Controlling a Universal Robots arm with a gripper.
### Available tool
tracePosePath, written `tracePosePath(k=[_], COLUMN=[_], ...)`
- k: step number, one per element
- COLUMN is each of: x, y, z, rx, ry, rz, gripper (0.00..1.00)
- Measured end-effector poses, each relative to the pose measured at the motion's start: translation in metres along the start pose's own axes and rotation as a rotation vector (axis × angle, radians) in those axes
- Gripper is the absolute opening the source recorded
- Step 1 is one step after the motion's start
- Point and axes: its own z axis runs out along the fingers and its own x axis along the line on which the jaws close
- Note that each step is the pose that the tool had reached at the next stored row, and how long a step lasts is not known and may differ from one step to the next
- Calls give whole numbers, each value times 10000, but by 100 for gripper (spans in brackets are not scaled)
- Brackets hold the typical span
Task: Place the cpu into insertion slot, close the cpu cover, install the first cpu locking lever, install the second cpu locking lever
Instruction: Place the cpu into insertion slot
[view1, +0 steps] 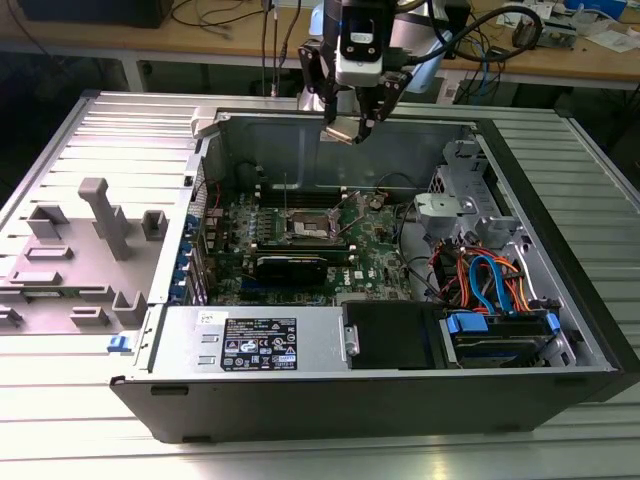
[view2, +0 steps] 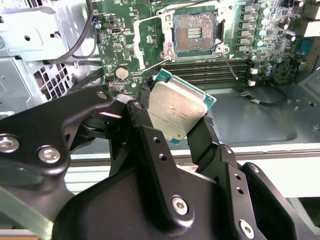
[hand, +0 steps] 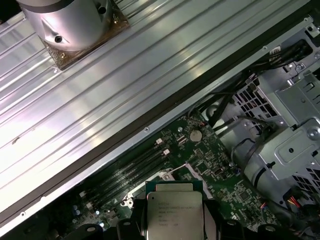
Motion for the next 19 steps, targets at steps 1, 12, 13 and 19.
tracePosePath(k=[1, 12, 13, 19], x=[0, 0, 0, 0], y=[0, 0, 0, 0], z=[1, 3, 3, 3], rx=[-2, -6, -6, -8], ry=[-11, -47, -48, -55], rz=[128, 525, 525, 619], gripper=[54, 54, 54, 54])
